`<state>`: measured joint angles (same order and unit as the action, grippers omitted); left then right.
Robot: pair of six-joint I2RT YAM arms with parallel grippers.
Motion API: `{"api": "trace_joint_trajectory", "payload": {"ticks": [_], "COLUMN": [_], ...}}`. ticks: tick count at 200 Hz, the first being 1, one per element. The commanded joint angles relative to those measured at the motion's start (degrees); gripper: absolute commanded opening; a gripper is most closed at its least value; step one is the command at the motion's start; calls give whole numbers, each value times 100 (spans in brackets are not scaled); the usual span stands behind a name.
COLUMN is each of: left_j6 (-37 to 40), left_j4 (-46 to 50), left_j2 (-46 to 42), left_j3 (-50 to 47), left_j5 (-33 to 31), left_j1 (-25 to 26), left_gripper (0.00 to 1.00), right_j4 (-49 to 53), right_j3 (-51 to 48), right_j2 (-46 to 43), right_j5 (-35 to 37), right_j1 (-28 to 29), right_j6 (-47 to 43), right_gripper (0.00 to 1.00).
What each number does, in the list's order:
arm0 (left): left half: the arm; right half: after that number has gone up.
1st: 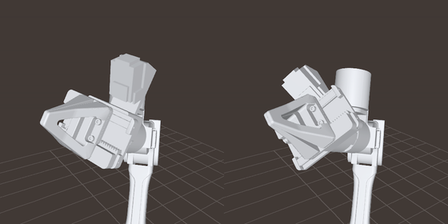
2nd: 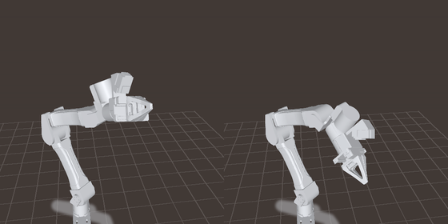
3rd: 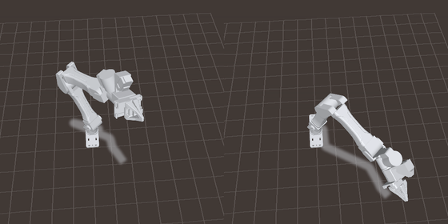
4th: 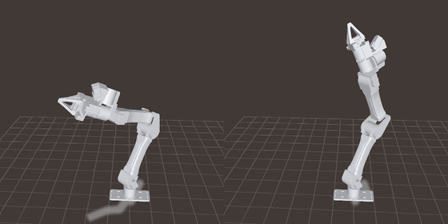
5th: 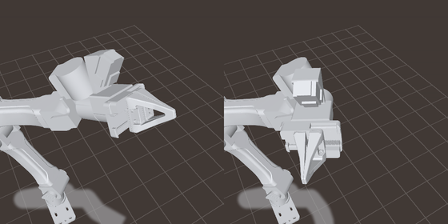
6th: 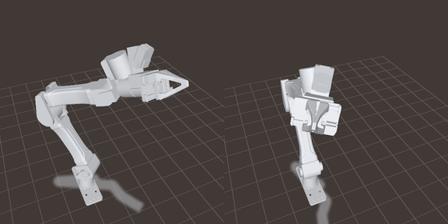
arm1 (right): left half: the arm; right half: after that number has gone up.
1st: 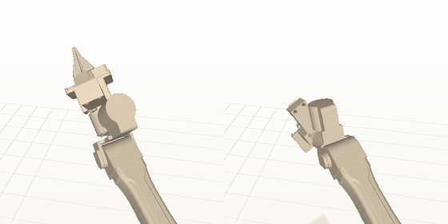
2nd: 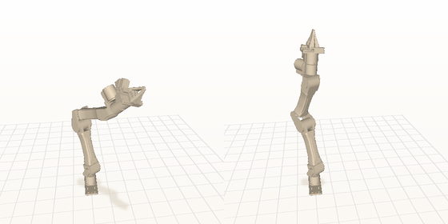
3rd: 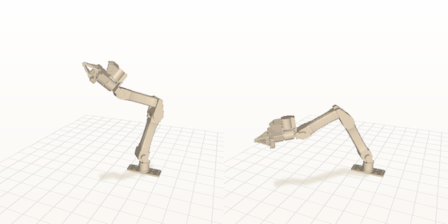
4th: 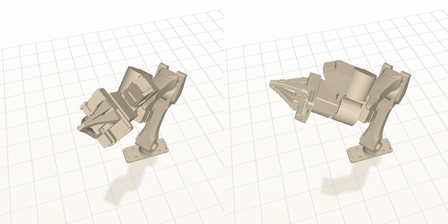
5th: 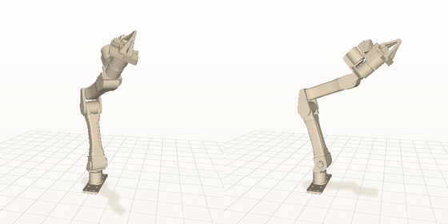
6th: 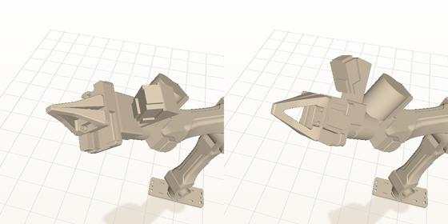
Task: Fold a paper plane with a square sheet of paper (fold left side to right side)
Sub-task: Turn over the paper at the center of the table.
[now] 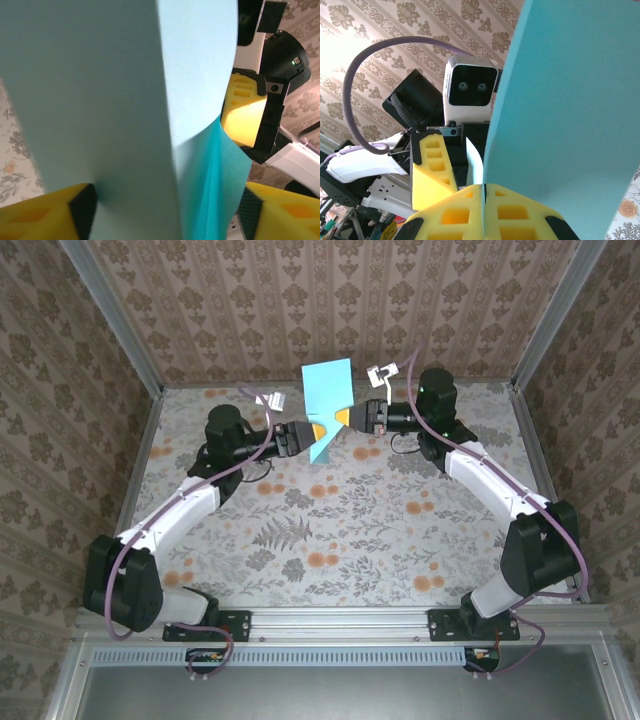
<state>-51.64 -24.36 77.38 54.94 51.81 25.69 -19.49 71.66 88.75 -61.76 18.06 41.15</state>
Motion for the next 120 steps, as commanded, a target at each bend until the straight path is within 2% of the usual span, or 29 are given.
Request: {"api": "trace_joint_trajectory", "payload": {"ticks": [1,24,52,66,88,101,112,120], "left_j6": [4,98,217,275,487,875,1449,1925], "left_j4": [-266,-115,80,186,557,1195,2218,3056], "left_j2": [-107,-191,-274,-289,-362,-447,-525,-548], "left_j3": [237,246,237,237,262,328,533,713], "left_j5": [111,42,-20,-78,-202,-462,-912,-1398], "left_j1": [13,6,6,9,11,6,256,386], "left_gripper": [60,40,27,16,10,7,3,2], "right_j4": [-149,-123,-36,86,557,1097,1659,2202], "right_j3": [3,-80,-168,-202,-239,-287,-374,-388], "right_j2": [-100,-78,-111,-151,-275,-442,-657,-826], "right_j5": [-23,39,160,246,430,729,1153,1611], "right_j1": [17,13,-47,-96,-192,-292,-441,-542], "right_j6": [79,84,58,-11,-293,-617,-916,-1180], "right_gripper": [4,5,13,18,27,35,44,47]}}
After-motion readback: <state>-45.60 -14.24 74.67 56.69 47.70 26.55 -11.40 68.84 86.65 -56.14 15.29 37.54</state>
